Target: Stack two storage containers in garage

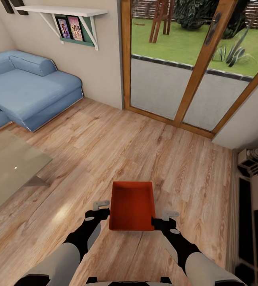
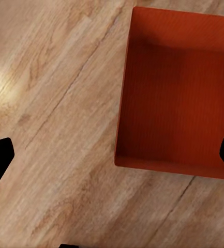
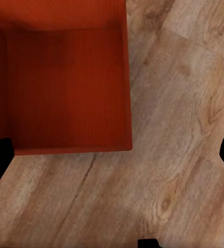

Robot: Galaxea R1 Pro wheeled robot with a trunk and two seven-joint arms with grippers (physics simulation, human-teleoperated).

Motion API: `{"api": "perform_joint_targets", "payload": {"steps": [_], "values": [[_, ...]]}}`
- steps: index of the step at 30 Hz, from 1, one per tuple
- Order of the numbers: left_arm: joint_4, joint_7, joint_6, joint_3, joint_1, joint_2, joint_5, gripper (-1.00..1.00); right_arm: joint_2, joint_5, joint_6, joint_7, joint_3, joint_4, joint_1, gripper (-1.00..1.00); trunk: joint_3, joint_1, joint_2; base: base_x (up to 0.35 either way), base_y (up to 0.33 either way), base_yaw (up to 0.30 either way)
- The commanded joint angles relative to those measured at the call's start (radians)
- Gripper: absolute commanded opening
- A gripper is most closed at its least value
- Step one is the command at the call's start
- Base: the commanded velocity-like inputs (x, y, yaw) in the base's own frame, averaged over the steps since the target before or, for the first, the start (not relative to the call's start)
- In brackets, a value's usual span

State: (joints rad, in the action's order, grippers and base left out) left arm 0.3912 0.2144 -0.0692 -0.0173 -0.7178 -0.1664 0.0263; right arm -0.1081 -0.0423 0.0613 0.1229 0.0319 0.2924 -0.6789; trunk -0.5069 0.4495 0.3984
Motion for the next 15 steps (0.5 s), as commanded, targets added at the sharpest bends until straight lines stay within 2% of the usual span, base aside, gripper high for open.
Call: {"api": "perform_joint_targets", "payload": {"steps": [1,4,7,15], "values": [[0.006,0.002,-0.007,-0.001,0.000,0.000,0.003,1.00,0.001,-0.004,0.003,0.003,0.003,-0.001,-0.001,1.00,-0.001,0.000,0.002,0.000,0.000,0.000],[0.011,0.002,-0.008,0.000,0.000,0.000,0.003,1.00,0.011,-0.005,0.002,0.000,0.003,-0.001,-0.001,1.00,-0.001,0.000,0.002,0.000,0.000,0.000],[0.017,0.002,-0.009,0.001,0.000,0.002,0.002,1.00,0.038,0.000,0.002,-0.005,0.004,0.004,-0.001,1.00,-0.001,0.000,0.002,0.000,0.000,0.000],[0.029,0.002,-0.007,0.002,0.000,0.003,-0.001,1.00,0.040,-0.003,0.000,0.000,0.003,0.008,-0.001,1.00,-0.001,0.000,0.002,0.000,0.000,0.000]]}}
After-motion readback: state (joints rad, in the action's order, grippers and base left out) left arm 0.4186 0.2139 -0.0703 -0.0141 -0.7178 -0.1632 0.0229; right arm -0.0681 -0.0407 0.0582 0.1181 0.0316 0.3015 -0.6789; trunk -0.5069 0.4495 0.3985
